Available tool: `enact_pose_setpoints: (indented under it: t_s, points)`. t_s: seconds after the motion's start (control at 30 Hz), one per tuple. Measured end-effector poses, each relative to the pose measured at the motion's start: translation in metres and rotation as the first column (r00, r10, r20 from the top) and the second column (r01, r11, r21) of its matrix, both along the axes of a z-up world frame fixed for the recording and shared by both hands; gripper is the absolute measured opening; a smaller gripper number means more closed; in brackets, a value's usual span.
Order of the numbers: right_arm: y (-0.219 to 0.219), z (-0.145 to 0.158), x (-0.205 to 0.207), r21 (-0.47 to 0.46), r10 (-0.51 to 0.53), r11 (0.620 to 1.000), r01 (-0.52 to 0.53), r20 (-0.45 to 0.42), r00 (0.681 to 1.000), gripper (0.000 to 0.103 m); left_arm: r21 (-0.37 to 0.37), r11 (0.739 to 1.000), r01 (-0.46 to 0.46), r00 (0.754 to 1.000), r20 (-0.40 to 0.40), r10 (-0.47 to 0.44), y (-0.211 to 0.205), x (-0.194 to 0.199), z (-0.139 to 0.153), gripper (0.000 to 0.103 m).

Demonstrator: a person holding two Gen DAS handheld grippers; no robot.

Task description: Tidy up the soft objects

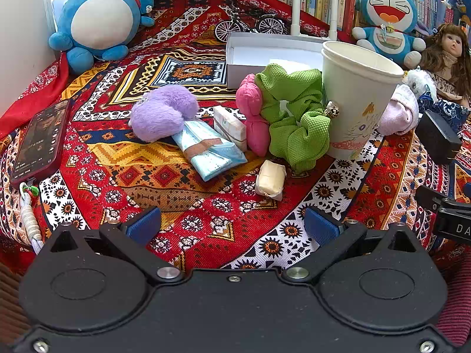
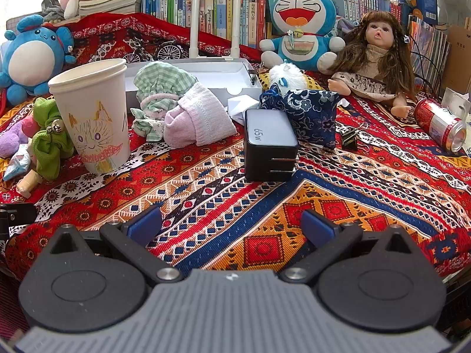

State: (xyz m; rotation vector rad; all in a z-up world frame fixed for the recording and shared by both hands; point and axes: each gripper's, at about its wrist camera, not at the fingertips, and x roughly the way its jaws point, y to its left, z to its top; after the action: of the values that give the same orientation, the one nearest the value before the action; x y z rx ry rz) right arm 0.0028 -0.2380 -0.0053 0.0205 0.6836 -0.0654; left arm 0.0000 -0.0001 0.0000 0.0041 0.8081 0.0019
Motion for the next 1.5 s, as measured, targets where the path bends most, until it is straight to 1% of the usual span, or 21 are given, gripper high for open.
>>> enact_pose_setpoints:
  t_s: [0.53,0.63,0.73,0.83,0.97,1.13,1.2,1.23,1.3,1.37,1.43,1.5]
  points:
    - [0.001,-0.002,0.000,0.001,0.004,1.000,-0.004,0.010,1.000,0.103,0.000,1.000,-0.001,1.000,0.002,0.001,0.000,0.000,0.000,0.103]
    - [0.000,-0.002,-0.003,0.001,0.008,1.000,-0.008,0.028,1.000,0.103,0.001,1.000,0.012,1.000,0.001,-0.012,0.002,0.000,0.000,0.103]
    - [-0.001,-0.003,-0.006,0.000,0.013,1.000,-0.013,0.045,0.999,0.103,0.002,0.999,0.044,0.999,0.006,-0.044,0.006,-0.003,0.001,0.103]
    - [-0.001,-0.004,-0.007,-0.002,0.020,1.000,-0.020,0.060,0.998,0.103,-0.002,0.997,0.074,0.997,0.016,-0.074,0.010,-0.004,0.000,0.103]
    - [-0.001,-0.006,-0.008,-0.002,0.021,1.000,-0.021,0.073,0.997,0.103,-0.004,0.996,0.093,0.994,0.055,-0.093,0.015,-0.007,-0.003,0.103]
    - [-0.001,-0.007,-0.009,-0.002,0.015,1.000,-0.015,0.085,0.996,0.103,-0.009,0.996,0.090,0.993,0.080,-0.089,0.016,-0.011,-0.004,0.103]
    - [-0.001,-0.007,-0.009,-0.001,0.020,1.000,-0.020,0.081,0.996,0.103,-0.025,0.996,0.082,0.993,0.084,-0.080,0.018,-0.012,-0.003,0.103]
    - [-0.002,-0.006,-0.008,0.000,0.028,1.000,-0.028,0.078,0.997,0.103,-0.038,0.996,0.077,0.993,0.087,-0.073,0.019,-0.012,-0.001,0.102]
    - [-0.004,-0.005,-0.007,0.008,0.036,0.999,-0.037,0.074,0.997,0.103,-0.075,0.995,0.065,0.993,0.104,-0.057,0.025,-0.013,0.002,0.097]
    - [-0.004,-0.004,-0.008,0.015,0.039,0.999,-0.040,0.085,0.996,0.103,-0.112,0.993,0.047,0.991,0.126,-0.033,0.032,-0.013,0.008,0.095]
    - [-0.002,-0.002,-0.011,0.032,0.063,0.997,-0.067,0.103,0.993,0.103,-0.132,0.991,0.026,0.988,0.153,-0.005,0.038,-0.014,0.015,0.092]
    - [0.002,0.001,-0.014,0.040,0.097,0.994,-0.103,0.129,0.987,0.103,-0.142,0.990,0.013,0.984,0.180,0.013,0.043,-0.014,0.021,0.085]
